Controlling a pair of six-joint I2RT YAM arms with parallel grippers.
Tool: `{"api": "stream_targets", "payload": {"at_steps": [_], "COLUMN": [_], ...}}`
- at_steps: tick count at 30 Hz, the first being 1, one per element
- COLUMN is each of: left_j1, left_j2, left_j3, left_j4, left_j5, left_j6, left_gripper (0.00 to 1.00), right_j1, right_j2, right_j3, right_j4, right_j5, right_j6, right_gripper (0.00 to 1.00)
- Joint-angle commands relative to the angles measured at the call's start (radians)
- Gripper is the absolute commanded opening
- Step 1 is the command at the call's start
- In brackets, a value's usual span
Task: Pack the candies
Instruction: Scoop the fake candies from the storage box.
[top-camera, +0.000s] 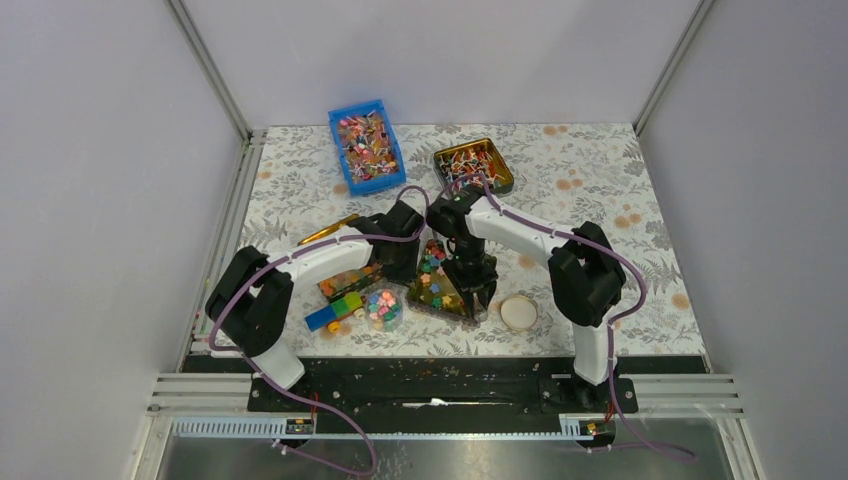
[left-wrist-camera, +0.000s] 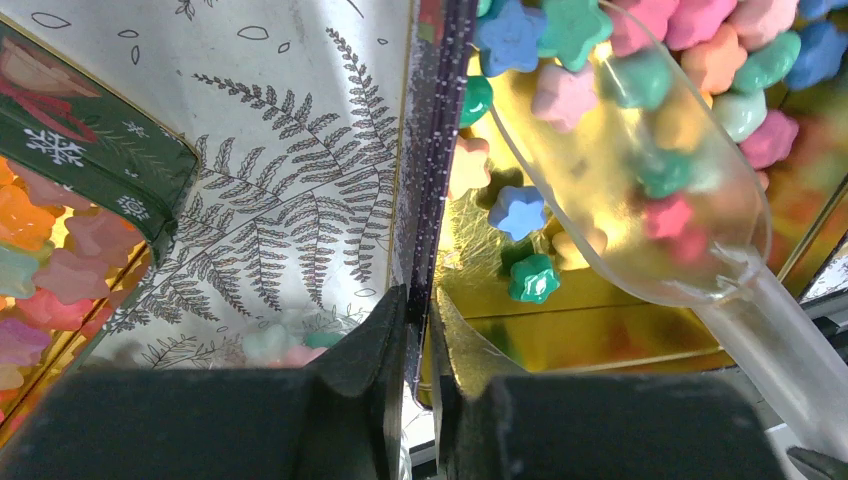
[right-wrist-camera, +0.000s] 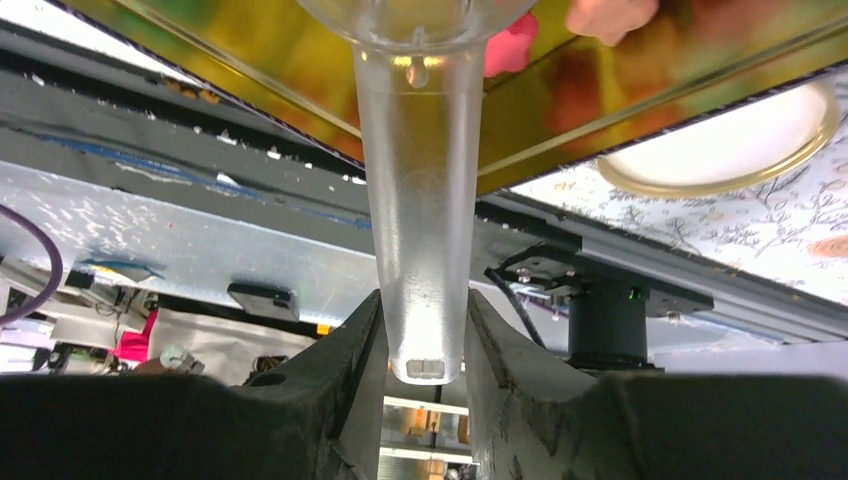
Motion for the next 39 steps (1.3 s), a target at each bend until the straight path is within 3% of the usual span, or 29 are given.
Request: {"api": "stream_targets", "payload": {"at_steps": [1,12,22,25,31,39], "left_j1": [-0.034,-0.03,-0.024,-0.014,0.015,0.061], "left_j2": [-0.011,-0.033,-0.053,-0.066,-0.118,-0.222], "left_j3": [0.075,0.034,0.006,-0.01,-0.035,-0.054], "left_j4": [0.073,0.133,0.147,0.154,0.157,0.152], "left_j5": [0.068,0.11,0.108,0.107,0.106,0.12], "left_j6": [0.034,-0.02,-0.041,-0.051,-0.064,-0.084], "left_gripper": [0.1,0.1,0.11,0.17,0.41,0.5], "right_j1": [-0.002,-0.033,-0.038,-0.04,-0.04,-0.028], "right_j2": [0.023,-0.109,-0.118,-0.13,-0.173,-0.248], "right_j3": [-0.019,-0.171,-0.181,-0.198,-0.229,-0.272], "right_j4": [0.166,0.417,0.448,0.449,0.428,0.375], "right_j5": [0.093,0.123,0.106,0.105,0.12,0.147], "right_j6": [-0.002,-0.027,-0.053,-0.061,-0.068,-0.067], "right_gripper": [0.0,0.0,0.0,0.0,0.0,0.0]}}
